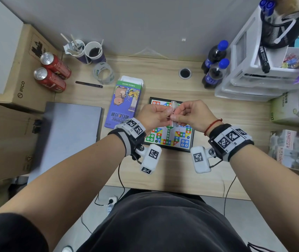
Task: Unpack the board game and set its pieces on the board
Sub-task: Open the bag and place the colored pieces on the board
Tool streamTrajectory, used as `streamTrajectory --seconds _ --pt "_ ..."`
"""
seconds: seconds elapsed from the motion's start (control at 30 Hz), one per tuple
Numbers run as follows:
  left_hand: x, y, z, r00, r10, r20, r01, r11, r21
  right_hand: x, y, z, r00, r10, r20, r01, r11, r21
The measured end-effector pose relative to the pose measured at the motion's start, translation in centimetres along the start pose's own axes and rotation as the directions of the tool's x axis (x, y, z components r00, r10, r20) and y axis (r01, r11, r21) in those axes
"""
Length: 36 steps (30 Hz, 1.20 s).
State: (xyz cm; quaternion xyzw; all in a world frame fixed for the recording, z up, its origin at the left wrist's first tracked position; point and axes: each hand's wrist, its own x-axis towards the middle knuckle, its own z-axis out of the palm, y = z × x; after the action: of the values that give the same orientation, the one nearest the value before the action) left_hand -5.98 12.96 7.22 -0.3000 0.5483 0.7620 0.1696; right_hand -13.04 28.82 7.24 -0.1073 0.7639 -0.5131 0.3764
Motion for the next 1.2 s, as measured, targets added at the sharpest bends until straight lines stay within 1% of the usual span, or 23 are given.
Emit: streamTrajectory --seconds 0.23,0.43,0.8,1.07,1.2 --pt "-0.17 -0.02 -0.67 0.999 -0.025 0.047 0.028 0.997 -0.070 0.19 -0.27 -0.06 1.000 -0.024 0.018 0.023 0.999 0.045" --pt "-0.08 0.08 -0.72 0.998 -0.029 0.054 0.031 0.998 -0.049 0.15 -0.26 0.06 0.999 -0.027 0.028 0.025 0.998 0.049" --pt "-0.30 0.16 -0.62 0.998 -0.027 0.051 0.029 0.999 -0.033 0.04 -0.24 0.04 0.999 -0.026 0.028 0.024 0.998 0.062" --pt "-0.50 0.20 -0.41 0.999 -0.027 0.031 0.029 0.998 -0.061 -0.17 -0.19 -0.13 0.998 -0.006 0.065 -0.002 0.993 0.120" --pt "-0.52 0.33 -0.41 0.999 -0.028 0.020 0.029 0.999 -0.028 -0.38 -0.36 -0.20 0.997 0.004 0.078 -0.014 0.992 0.126"
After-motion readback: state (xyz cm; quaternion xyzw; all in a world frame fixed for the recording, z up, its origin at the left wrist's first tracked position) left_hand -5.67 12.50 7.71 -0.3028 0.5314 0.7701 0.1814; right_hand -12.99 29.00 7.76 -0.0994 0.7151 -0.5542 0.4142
